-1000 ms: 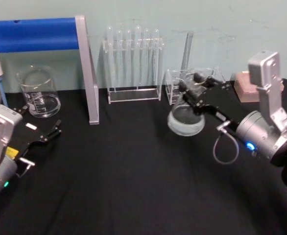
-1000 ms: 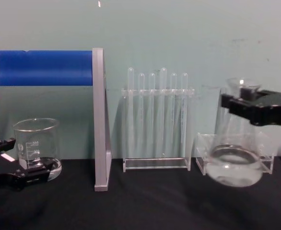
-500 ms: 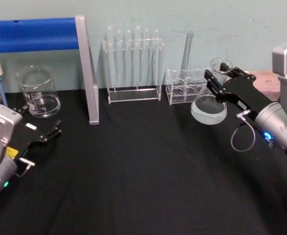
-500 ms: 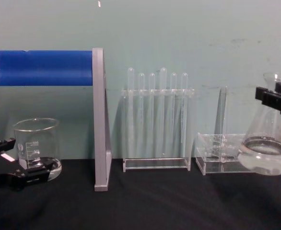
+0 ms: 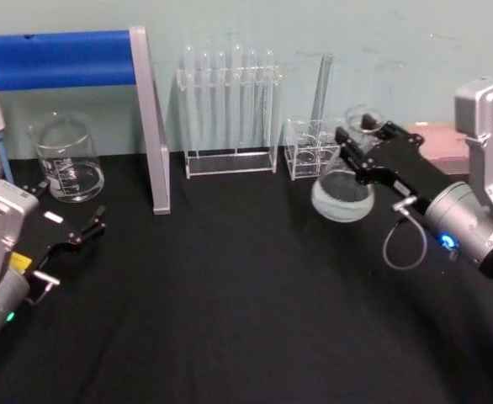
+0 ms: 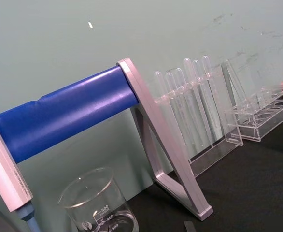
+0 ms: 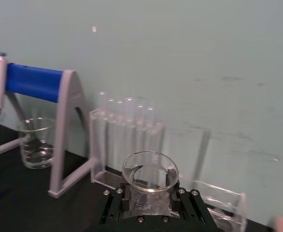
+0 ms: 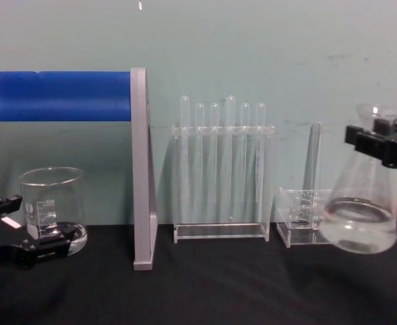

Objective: Grasp the erlenmeyer flask with one hand, shake it three times, then place it back.

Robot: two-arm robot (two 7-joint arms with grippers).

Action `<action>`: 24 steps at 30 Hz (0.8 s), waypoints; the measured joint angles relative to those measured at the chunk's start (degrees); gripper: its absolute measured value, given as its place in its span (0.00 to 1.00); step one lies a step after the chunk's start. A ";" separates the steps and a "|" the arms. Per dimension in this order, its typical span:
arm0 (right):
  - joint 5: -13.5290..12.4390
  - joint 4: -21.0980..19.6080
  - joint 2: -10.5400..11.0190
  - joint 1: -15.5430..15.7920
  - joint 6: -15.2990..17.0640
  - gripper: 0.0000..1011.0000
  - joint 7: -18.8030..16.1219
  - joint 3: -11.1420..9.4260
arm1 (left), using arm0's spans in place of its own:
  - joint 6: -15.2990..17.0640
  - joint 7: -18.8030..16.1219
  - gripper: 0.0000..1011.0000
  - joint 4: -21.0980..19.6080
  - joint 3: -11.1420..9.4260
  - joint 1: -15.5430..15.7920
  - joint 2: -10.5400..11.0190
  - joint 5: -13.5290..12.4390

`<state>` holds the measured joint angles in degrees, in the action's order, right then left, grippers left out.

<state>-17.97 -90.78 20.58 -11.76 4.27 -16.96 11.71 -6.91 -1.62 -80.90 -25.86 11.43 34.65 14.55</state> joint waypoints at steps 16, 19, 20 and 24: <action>-1.16 -5.37 0.34 2.03 0.52 0.45 -4.86 6.61 | 0.00 0.00 0.99 0.00 0.00 0.00 0.00 0.00; -1.48 -6.51 0.74 2.49 0.51 0.45 -5.69 7.88 | 0.00 0.00 0.99 0.00 0.00 0.00 0.00 0.00; -1.61 -7.01 0.99 2.72 0.50 0.45 -5.99 8.42 | 0.00 0.00 0.99 0.00 0.00 0.00 0.00 0.00; -1.89 -8.03 1.48 3.17 0.46 0.45 -6.64 9.61 | 0.00 0.00 0.99 0.00 0.00 0.00 0.00 0.00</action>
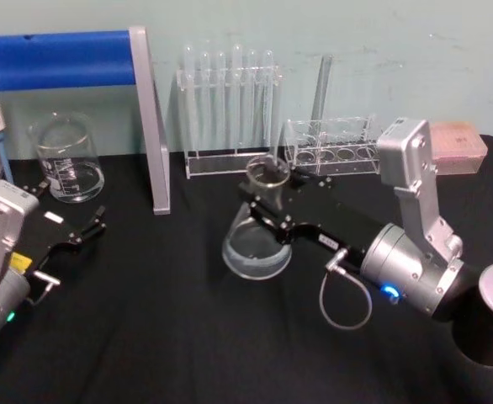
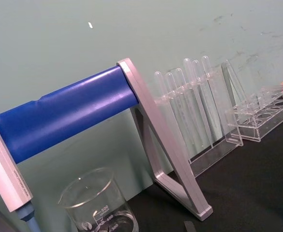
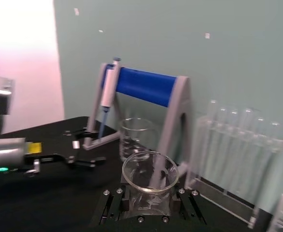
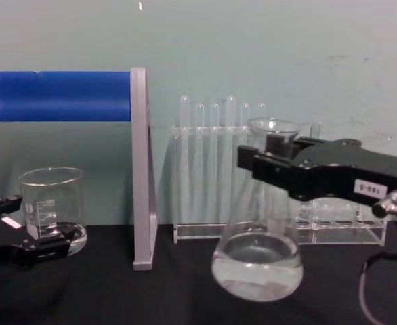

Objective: Grasp the erlenmeyer flask with one hand, shake it three times, then place it back.

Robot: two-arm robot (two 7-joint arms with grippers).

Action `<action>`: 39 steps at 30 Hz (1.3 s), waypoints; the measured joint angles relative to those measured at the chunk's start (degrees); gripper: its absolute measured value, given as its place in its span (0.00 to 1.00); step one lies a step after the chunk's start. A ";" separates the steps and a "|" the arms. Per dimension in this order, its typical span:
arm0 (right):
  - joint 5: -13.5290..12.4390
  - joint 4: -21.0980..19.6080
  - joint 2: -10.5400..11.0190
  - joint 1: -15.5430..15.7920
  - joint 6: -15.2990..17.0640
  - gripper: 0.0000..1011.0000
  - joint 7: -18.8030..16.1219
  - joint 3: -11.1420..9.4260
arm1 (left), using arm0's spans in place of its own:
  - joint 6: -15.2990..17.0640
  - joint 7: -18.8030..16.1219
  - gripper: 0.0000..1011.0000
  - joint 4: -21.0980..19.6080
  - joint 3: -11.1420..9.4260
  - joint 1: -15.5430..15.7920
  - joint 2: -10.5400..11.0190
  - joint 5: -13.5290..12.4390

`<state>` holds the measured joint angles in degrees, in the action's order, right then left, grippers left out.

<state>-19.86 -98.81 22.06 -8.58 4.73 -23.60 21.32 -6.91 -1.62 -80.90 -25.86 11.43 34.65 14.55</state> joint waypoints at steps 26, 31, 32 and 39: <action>-1.38 -1.56 1.61 -0.08 -0.18 0.45 0.37 3.14 | 0.00 0.00 0.99 0.00 0.00 0.00 0.00 0.00; -1.40 -0.08 1.10 -0.86 -0.35 0.45 1.87 1.84 | 0.00 0.00 0.99 0.00 0.00 0.00 0.00 0.00; -1.38 0.24 1.01 -1.02 -0.39 0.45 2.12 1.60 | 0.00 0.00 0.99 0.00 0.00 0.00 0.00 0.00; -1.05 2.93 0.28 -2.39 -0.52 0.45 4.27 -0.86 | 0.00 0.00 0.99 0.00 0.00 0.00 0.00 0.00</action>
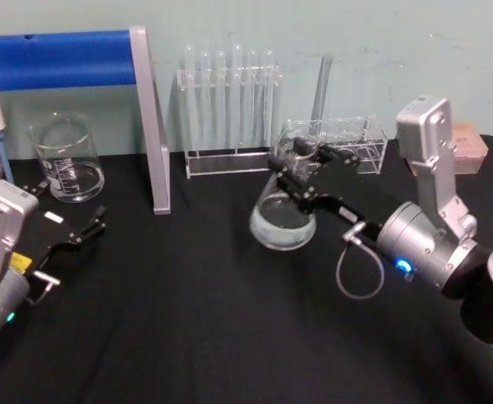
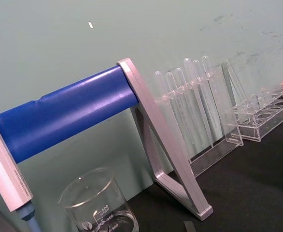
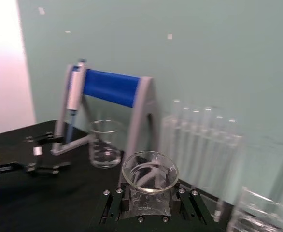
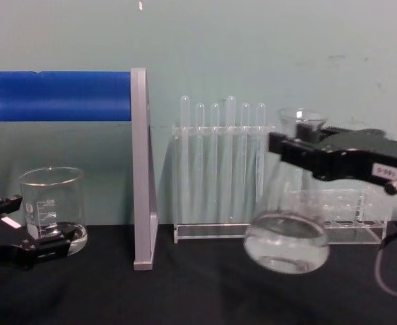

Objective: Grasp the erlenmeyer flask with one hand, shake it three times, then place it back.

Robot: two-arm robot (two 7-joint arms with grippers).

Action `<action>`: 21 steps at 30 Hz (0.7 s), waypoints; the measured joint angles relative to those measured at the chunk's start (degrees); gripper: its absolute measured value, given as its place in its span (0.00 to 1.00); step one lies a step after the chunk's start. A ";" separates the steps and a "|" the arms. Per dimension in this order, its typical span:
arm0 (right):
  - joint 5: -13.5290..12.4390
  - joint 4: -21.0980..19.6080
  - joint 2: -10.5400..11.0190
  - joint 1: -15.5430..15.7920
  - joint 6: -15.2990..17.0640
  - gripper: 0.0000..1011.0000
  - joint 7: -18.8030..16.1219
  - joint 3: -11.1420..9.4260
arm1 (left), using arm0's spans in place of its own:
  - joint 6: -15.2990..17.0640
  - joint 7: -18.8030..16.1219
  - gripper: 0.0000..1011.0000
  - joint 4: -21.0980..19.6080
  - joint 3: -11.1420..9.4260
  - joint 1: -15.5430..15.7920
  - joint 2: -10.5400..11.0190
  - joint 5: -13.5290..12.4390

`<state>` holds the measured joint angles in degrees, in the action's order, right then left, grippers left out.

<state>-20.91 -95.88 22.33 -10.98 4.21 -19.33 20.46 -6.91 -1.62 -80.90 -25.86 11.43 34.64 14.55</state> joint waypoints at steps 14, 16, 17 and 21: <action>0.65 3.48 -0.91 -1.22 -0.18 0.45 2.60 -4.86 | 0.00 0.00 0.99 0.00 0.00 0.00 0.00 0.00; 0.81 3.79 -1.04 -1.24 -0.21 0.45 2.70 -5.25 | 0.00 0.00 0.99 0.00 0.00 0.00 0.00 0.00; 0.84 3.86 -1.08 -1.25 -0.21 0.45 2.71 -5.35 | 0.00 0.00 0.99 0.00 0.00 0.00 0.00 0.00; 1.06 4.14 -1.25 -1.25 -0.22 0.45 2.85 -5.92 | 0.00 0.00 0.99 0.00 0.00 0.00 0.00 0.00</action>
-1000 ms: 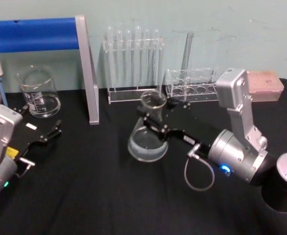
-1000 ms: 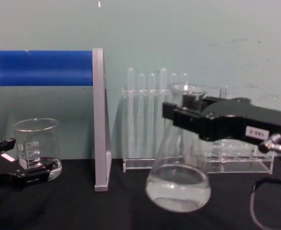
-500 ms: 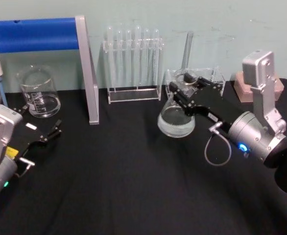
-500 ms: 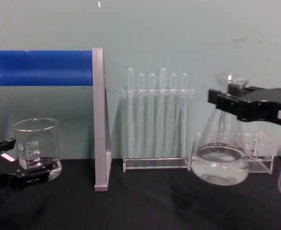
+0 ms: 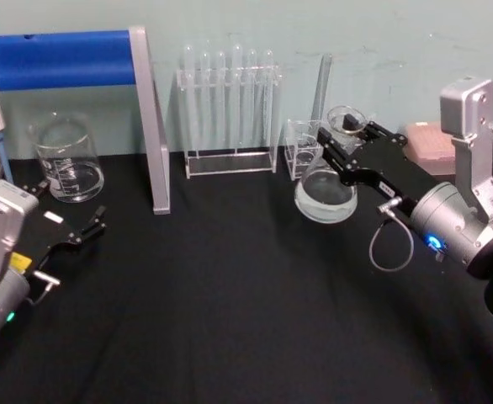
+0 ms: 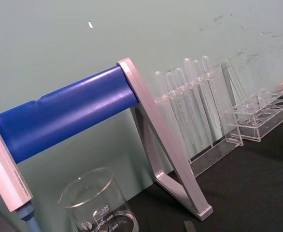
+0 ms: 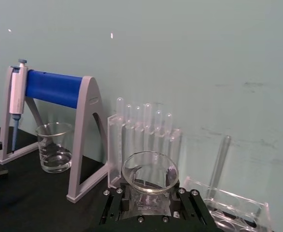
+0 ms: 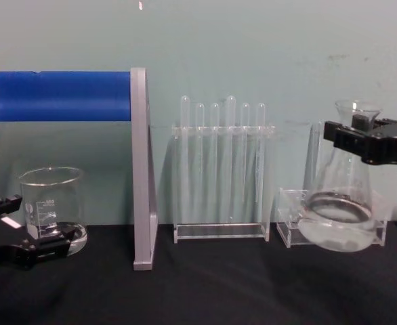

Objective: Grasp the erlenmeyer flask with one hand, shake it three times, then place it back.

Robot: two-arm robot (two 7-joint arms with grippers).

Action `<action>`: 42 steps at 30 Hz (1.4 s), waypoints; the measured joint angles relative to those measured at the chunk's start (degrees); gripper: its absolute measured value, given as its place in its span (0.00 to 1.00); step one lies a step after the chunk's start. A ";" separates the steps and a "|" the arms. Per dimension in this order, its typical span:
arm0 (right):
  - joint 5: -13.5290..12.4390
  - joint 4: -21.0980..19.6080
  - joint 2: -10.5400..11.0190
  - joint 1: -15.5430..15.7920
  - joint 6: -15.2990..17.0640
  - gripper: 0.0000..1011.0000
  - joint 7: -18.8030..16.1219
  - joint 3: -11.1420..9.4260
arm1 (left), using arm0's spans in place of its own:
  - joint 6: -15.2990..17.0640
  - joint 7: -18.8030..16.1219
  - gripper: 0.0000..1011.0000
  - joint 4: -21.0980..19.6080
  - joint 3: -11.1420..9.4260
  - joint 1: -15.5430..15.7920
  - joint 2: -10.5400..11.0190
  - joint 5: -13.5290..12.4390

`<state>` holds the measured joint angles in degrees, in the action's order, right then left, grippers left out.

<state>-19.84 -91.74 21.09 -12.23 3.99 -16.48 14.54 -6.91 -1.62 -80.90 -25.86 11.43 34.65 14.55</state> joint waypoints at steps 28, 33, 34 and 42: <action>0.50 -1.66 -0.68 1.45 0.66 0.45 -2.30 1.27 | 0.00 0.00 0.99 0.00 0.00 0.00 0.00 0.00; 0.42 -2.18 -0.60 1.74 0.68 0.45 -2.81 2.23 | 0.00 0.00 0.99 0.00 0.00 0.00 0.00 0.00; 0.40 -2.24 -0.59 1.78 0.70 0.45 -2.84 2.31 | 0.00 0.00 0.99 0.00 0.00 0.00 0.00 0.00; 0.19 -2.51 -0.45 1.92 0.78 0.45 -3.05 3.09 | 0.00 0.00 0.99 0.00 0.00 0.00 0.00 0.00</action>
<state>-19.65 -94.24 20.64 -10.30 4.77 -19.53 17.63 -6.91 -1.62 -80.90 -25.86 11.43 34.65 14.55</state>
